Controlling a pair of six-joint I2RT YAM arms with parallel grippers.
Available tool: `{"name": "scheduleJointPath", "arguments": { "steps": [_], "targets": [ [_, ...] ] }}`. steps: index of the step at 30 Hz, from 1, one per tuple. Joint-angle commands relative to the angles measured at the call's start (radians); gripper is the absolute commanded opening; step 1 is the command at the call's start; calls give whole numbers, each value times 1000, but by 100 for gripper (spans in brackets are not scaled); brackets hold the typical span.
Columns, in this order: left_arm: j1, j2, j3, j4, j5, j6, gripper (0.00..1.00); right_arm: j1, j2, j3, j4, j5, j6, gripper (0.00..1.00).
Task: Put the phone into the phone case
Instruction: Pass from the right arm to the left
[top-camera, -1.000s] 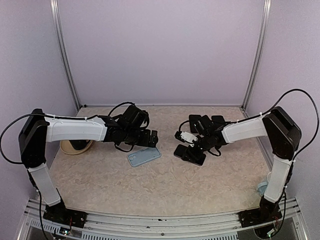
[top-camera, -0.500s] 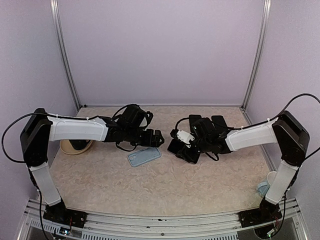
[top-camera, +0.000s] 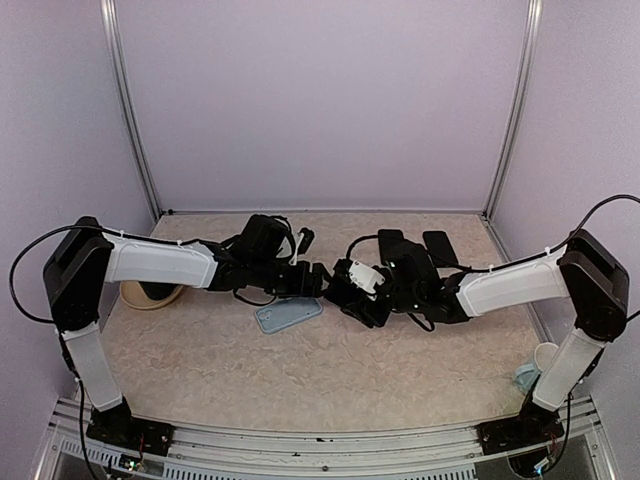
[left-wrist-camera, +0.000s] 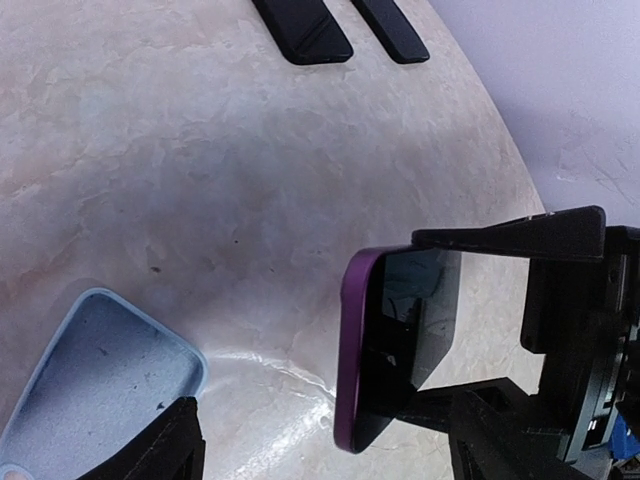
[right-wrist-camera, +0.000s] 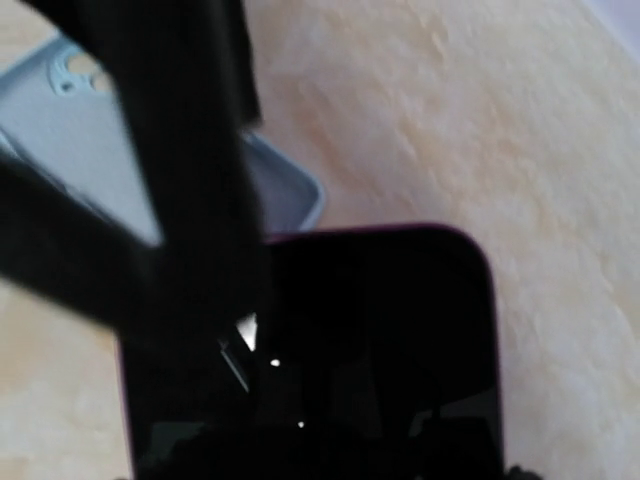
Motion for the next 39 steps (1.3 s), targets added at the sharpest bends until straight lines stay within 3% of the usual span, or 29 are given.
{"name": "scheduleJointPath", "arguments": {
  "steps": [1,12,20,26,33,36,39],
  "targets": [
    [7,25,-10,81,87,-12,81,28,-50,-14,100,9,-12,53],
    [6,40,-18,150,178,-28,60,80,-65,-30,158,47,-32,53],
    [6,38,-29,170,194,-40,27,94,-53,-30,179,71,-37,53],
    [8,41,-32,167,190,-48,10,101,-48,-34,196,93,-44,53],
    [8,35,-37,175,190,-54,0,103,-46,-40,208,114,-45,54],
    [8,26,-45,182,188,-55,0,103,-48,-39,207,130,-35,61],
    [8,9,-59,198,182,-54,0,103,-56,-42,210,154,-22,81]
  ]
}}
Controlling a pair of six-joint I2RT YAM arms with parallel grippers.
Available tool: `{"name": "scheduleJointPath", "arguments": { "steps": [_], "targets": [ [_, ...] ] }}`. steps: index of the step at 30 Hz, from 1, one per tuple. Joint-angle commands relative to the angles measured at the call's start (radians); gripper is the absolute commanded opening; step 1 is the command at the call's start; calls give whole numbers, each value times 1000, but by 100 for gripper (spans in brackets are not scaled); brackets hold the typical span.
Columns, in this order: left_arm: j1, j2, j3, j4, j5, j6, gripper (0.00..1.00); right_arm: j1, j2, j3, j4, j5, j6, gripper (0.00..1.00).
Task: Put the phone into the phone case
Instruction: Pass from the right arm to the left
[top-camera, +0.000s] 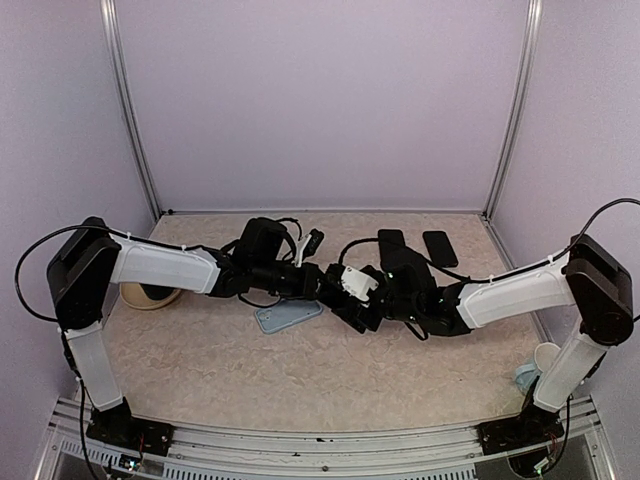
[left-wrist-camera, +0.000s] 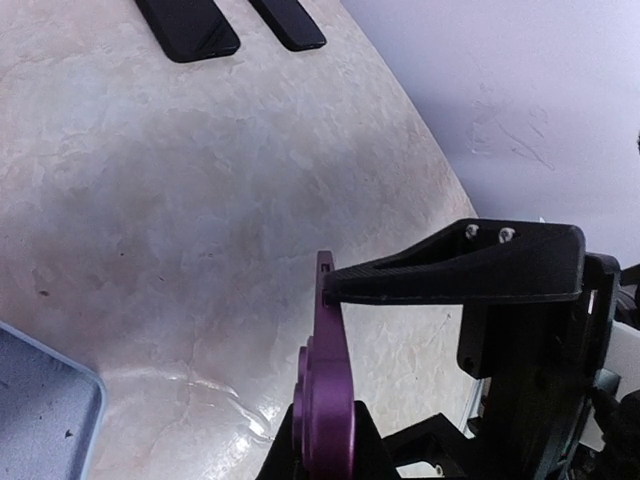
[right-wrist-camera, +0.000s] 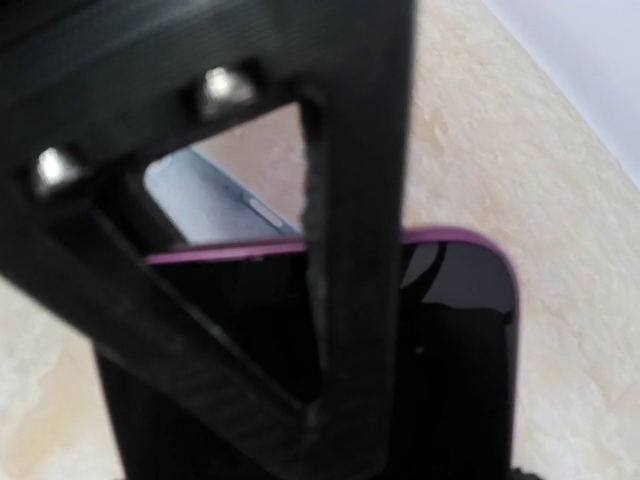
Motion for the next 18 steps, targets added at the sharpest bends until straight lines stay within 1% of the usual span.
{"name": "scheduleJointPath", "arguments": {
  "steps": [1,2,3,7,12,14,16,18],
  "targets": [
    [6,-26,-31,24,-33,-17,0,12,-33,-4,87,74,16,95],
    [6,-35,-37,28,-37,-17,0,12,-37,-5,88,76,18,99],
    [7,-42,-43,34,-41,-16,0,12,-42,-5,87,79,20,100],
    [11,-81,-70,59,-54,-15,0,12,-63,-5,85,107,42,100],
    [19,-133,-124,112,-69,-19,0,9,-103,-21,111,165,125,100],
    [22,-159,-150,138,-81,-23,0,0,-129,-28,110,164,182,100],
    [27,-184,-178,173,-84,-27,0,-17,-156,-20,78,161,281,100],
    [32,-212,-204,205,-89,-33,0,-53,-180,-1,28,94,363,100]
  ]
}}
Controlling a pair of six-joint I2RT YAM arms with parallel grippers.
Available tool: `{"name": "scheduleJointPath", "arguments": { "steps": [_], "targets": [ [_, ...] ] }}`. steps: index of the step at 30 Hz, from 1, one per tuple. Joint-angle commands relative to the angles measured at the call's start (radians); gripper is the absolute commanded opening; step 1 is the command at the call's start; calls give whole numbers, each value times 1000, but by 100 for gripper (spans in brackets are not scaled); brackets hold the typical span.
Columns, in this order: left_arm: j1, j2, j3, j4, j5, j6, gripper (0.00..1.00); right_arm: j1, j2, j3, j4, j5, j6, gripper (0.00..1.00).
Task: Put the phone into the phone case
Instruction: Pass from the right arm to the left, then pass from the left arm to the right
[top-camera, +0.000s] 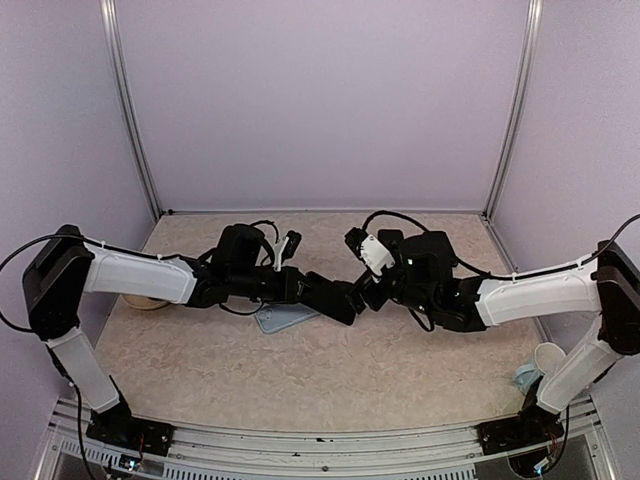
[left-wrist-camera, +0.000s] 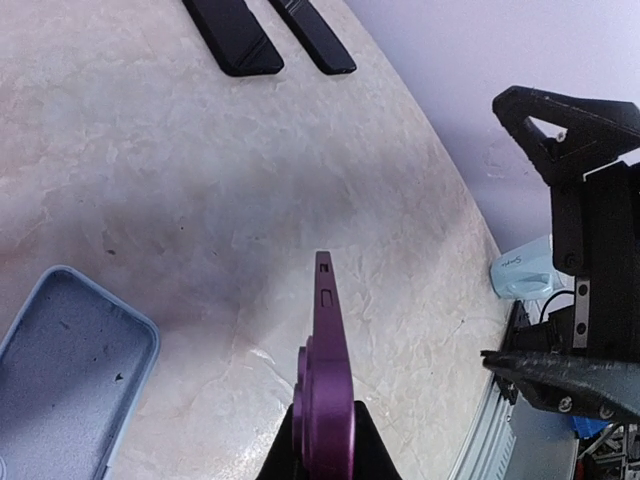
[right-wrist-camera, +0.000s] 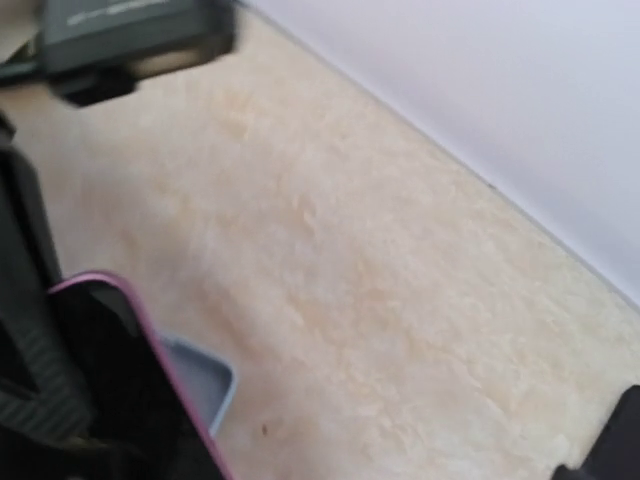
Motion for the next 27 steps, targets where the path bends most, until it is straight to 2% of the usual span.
{"name": "scheduleJointPath", "arguments": {
  "steps": [1,3,7,15,20,24,27],
  "targets": [
    [14,-92,-46,159,-14,-15,0,-58,-77,25,-59,-84,221,100],
    [18,-116,-70,192,-15,-21,0,-85,-91,37,-92,-179,229,100],
    [19,-163,-121,264,-19,-34,0,-92,-133,-4,-23,-221,250,99],
    [34,-266,-232,410,-37,-65,0,-183,-187,-46,52,-393,505,99],
    [42,-334,-313,535,-56,-95,0,-201,-129,36,-26,-528,575,100],
    [44,-370,-354,602,-69,-115,0,-205,-85,35,77,-667,658,99],
    [46,-387,-367,629,-67,-118,0,-207,-39,52,134,-756,731,96]
  ]
}}
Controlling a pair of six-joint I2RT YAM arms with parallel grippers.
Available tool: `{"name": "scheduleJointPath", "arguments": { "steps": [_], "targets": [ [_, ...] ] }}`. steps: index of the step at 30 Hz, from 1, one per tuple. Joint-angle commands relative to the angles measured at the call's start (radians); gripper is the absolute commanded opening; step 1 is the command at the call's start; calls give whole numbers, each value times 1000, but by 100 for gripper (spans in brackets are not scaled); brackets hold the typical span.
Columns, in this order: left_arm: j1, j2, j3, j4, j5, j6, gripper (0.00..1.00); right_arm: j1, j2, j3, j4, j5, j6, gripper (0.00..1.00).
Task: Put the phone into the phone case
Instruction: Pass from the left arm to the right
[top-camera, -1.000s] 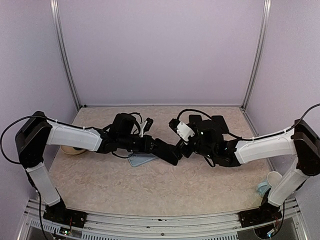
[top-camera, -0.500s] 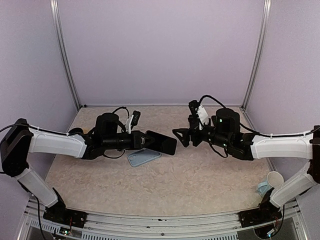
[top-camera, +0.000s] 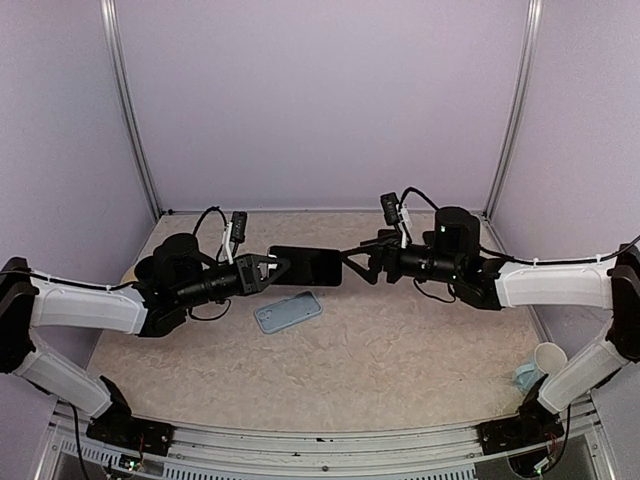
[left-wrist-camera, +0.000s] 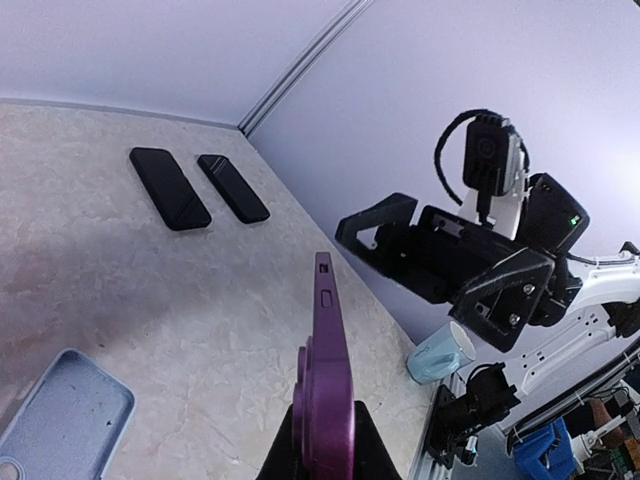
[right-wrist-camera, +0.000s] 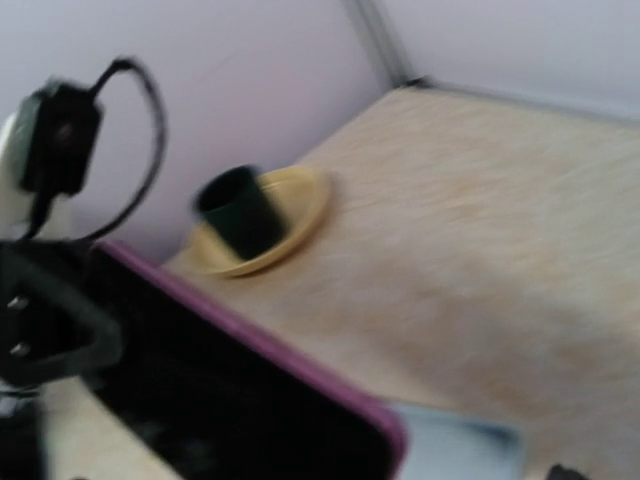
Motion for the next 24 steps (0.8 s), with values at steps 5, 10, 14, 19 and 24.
{"name": "scheduleJointPath", "arguments": {
  "steps": [5,10,14,19,24],
  "targets": [
    [7,-61,-41,240,4,-45,0,-9,138,81,158,-295,207,90],
    [7,-38,-45,299,39,-71,0,-10,193,102,225,-381,278,85],
    [7,-17,-42,334,64,-91,0,-9,224,114,262,-427,316,80],
    [7,26,-24,349,97,-115,0,-8,250,125,321,-472,362,74],
    [7,59,-13,363,113,-131,0,-8,271,150,313,-504,374,67]
  ]
}}
